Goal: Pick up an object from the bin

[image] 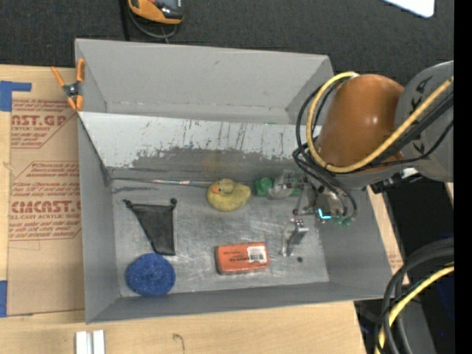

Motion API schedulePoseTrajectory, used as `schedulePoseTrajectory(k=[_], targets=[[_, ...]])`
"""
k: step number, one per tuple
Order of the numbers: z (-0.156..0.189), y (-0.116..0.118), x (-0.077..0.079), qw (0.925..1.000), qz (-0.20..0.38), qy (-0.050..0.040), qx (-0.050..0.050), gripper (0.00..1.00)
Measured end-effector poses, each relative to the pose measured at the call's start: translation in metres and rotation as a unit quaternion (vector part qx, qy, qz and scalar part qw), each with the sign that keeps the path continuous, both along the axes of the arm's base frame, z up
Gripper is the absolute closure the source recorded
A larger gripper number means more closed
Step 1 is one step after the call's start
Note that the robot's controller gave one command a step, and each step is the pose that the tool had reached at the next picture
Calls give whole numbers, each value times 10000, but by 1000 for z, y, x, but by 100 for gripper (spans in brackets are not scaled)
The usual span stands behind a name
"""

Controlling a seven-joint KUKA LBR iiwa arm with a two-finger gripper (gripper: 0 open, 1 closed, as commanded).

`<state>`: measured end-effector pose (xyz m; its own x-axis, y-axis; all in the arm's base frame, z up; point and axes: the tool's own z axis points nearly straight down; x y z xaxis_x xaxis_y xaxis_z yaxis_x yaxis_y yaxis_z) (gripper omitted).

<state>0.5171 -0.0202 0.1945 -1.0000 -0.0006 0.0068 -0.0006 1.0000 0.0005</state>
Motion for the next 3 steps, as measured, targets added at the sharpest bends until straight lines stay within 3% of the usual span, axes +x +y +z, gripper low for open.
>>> schedulePoseTrajectory(k=[1, 2, 3], targets=[[4, 0, 2, 10000, 3, -39, -2, 0], [-39, 7, -9, 9998, 165, -80, -6, 0], [-119, 46, -20, 10000, 73, -49, 5, 100]])
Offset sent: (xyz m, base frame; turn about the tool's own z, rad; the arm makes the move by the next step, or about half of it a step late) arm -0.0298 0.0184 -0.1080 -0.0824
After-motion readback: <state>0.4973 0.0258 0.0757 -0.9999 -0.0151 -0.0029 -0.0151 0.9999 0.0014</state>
